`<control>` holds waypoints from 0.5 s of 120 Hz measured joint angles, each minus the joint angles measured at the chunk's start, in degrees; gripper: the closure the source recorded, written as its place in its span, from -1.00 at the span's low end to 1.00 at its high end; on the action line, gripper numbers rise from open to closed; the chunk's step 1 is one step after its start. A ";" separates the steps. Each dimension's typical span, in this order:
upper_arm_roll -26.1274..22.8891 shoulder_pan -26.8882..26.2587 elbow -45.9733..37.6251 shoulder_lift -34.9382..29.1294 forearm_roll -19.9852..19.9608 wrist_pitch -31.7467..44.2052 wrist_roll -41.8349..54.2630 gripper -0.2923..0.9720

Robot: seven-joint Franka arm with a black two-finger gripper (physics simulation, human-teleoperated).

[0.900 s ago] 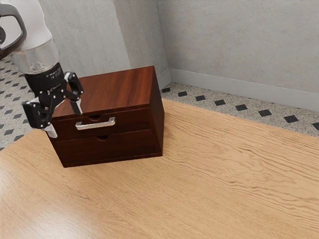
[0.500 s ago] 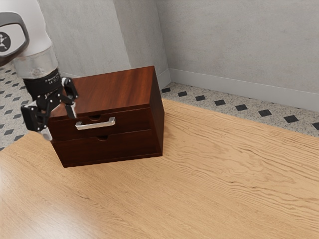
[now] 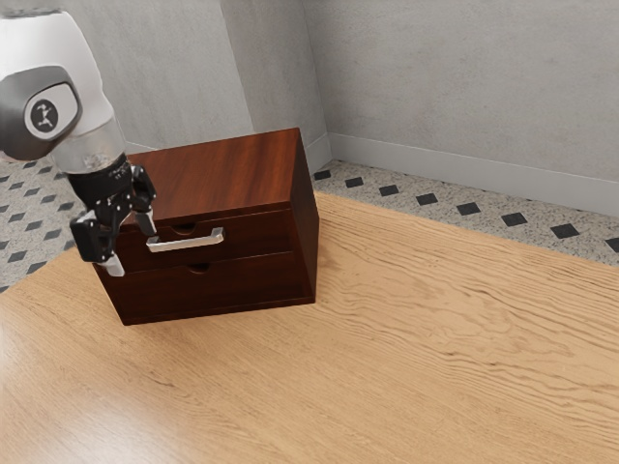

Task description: Pull the drawer handle with one arm to open the drawer

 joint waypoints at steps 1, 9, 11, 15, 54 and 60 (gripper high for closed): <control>0.00 -0.02 -0.37 -0.02 -0.02 0.63 -0.02 -0.54; -0.01 -0.16 -2.14 -0.09 -0.17 4.95 -0.17 -0.54; -0.01 -0.18 -2.37 -0.09 -0.22 5.86 -0.27 -0.54; -0.01 -0.28 -2.68 -0.03 -0.32 7.56 -0.73 -0.54; -0.01 -1.36 -6.90 -0.82 -0.71 15.46 -5.26 -0.54; -0.01 -1.41 -7.97 -1.57 -0.74 16.10 -5.79 -0.54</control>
